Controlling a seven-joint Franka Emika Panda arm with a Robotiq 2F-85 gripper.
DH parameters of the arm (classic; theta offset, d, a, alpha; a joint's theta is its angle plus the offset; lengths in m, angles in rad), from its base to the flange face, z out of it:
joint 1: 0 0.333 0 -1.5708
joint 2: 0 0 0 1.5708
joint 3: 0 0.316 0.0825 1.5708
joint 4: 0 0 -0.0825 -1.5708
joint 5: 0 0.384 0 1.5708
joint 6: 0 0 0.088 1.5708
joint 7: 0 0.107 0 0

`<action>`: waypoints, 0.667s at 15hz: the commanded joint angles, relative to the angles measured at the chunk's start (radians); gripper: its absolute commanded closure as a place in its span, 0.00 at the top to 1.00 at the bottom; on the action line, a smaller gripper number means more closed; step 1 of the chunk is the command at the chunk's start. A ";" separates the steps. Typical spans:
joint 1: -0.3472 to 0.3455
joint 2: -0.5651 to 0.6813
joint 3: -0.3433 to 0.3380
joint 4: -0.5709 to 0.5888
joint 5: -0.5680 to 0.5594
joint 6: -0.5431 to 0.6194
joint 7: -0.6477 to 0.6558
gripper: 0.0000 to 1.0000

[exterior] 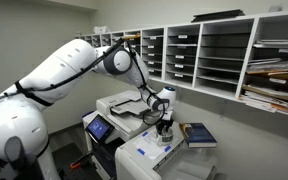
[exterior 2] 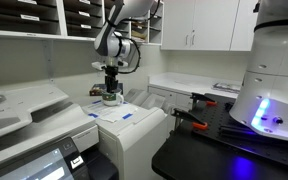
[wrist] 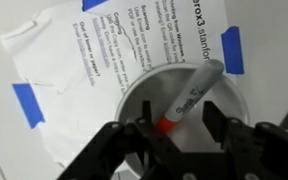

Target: Remove the marker from the cup.

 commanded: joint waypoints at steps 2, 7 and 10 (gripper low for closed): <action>-0.010 0.039 0.006 0.071 0.029 -0.059 0.027 0.34; -0.023 -0.005 0.026 0.034 0.029 -0.039 -0.030 0.02; -0.008 -0.109 0.023 -0.049 0.023 0.057 -0.088 0.06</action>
